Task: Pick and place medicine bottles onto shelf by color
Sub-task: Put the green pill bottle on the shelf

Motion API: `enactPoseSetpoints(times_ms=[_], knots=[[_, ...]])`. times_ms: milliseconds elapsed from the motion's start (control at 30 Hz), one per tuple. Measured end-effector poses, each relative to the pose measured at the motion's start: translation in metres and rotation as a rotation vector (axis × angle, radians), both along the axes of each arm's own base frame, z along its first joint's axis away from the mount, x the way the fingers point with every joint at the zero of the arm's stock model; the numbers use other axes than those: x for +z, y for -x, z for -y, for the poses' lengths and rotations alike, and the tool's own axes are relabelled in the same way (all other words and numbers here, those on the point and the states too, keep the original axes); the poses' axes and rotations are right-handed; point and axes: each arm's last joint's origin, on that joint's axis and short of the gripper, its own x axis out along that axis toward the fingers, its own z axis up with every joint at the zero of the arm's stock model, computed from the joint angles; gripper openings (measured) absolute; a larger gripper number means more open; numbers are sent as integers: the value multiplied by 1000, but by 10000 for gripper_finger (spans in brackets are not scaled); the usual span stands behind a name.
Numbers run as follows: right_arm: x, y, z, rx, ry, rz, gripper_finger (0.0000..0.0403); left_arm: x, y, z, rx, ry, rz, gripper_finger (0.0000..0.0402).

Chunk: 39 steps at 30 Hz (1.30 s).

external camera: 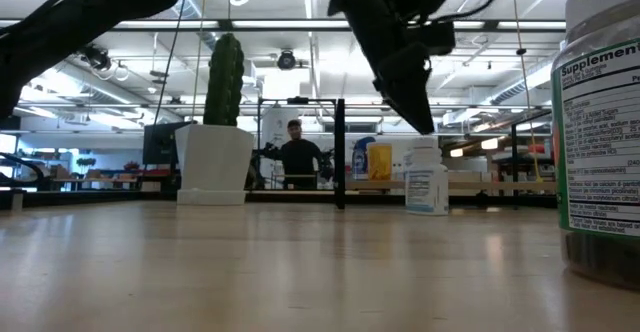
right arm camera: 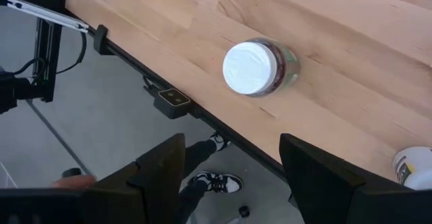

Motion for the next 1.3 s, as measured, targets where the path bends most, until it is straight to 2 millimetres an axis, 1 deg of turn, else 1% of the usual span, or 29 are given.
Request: enactPoseSetpoints(times_ms=[133,233,333,467,533,733,867,967,1133,1233,1300], knots=[[0,0,0,8,7,0,248,20,13,4,9,4,-24,279],[0,0,0,20,14,1,248,41,27,9,19,7,-46,285],[0,0,-1,69,37,15,248,59,43,18,34,28,-85,285],[1,-1,-1,163,83,35,251,74,60,33,54,69,-139,286],[2,-5,-1,236,119,64,257,82,68,43,57,80,-157,283],[1,-14,2,417,262,140,275,121,95,79,54,110,-99,261],[-3,-22,-2,552,325,239,278,146,120,100,62,109,-67,248],[-10,-27,-2,587,356,271,278,165,140,115,67,127,-28,243],[-27,-28,3,613,401,227,286,185,176,142,100,152,-14,245],[-31,-31,0,663,410,271,298,193,199,158,123,155,5,244],[-34,-33,-1,703,439,292,305,194,214,167,143,152,9,242]])
